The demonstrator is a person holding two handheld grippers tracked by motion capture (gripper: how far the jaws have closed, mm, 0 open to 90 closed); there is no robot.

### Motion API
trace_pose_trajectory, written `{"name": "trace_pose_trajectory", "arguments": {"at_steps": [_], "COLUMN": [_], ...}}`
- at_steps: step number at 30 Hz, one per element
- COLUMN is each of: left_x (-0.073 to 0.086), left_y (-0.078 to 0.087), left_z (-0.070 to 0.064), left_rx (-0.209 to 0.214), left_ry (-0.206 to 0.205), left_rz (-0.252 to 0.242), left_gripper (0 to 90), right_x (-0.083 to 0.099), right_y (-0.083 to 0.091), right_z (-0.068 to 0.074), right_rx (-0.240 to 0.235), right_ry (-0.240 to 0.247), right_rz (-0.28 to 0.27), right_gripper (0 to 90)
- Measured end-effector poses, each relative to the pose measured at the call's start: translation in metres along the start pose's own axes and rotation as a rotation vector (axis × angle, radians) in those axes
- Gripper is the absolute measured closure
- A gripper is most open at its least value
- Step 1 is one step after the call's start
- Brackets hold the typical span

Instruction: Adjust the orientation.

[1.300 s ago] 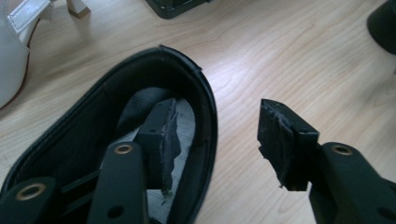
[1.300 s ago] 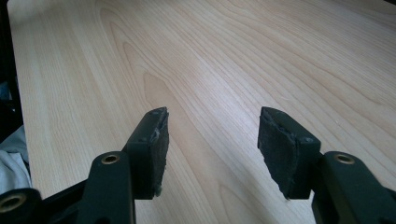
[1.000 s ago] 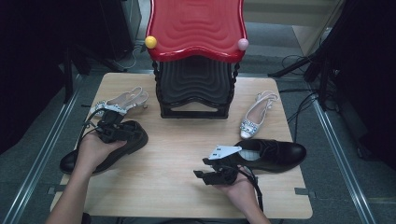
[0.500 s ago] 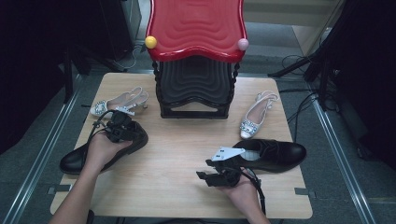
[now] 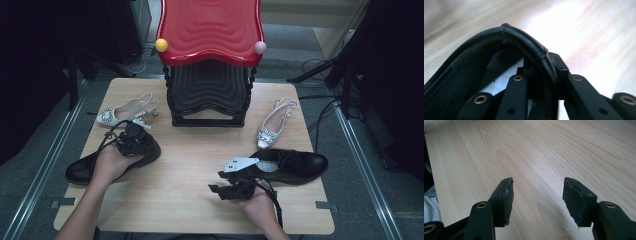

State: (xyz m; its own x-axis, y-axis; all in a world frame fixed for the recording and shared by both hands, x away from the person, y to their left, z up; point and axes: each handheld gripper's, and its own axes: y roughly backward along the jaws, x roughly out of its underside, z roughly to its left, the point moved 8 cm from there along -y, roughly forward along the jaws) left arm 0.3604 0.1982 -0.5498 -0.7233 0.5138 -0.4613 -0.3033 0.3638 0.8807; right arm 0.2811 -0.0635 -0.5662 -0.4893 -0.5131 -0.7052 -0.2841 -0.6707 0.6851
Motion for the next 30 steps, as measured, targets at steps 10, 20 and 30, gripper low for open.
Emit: {"name": "trace_pose_trajectory", "arguments": {"at_steps": [10,20,30], "left_x": [0.008,0.005,-0.012], "left_y": [0.023,0.035,0.025], "left_z": [-0.02,-0.051,-0.088], "left_rx": [-0.097,-0.129,-0.049], "left_ry": [-0.058,-0.137,-0.194], "left_rz": [-0.006,-0.005,-0.004], "left_gripper": [84.2,84.8,84.8], "right_x": [-0.006,-0.015,-0.016], "right_y": [-0.006,-0.01,-0.002], "right_z": [0.002,0.002,-0.003], "right_rx": [-0.029,-0.051,-0.048], "right_ry": [0.028,0.037,0.012], "right_rz": [0.003,-0.006,-0.03], "right_gripper": [42.2,42.1,42.3]}}
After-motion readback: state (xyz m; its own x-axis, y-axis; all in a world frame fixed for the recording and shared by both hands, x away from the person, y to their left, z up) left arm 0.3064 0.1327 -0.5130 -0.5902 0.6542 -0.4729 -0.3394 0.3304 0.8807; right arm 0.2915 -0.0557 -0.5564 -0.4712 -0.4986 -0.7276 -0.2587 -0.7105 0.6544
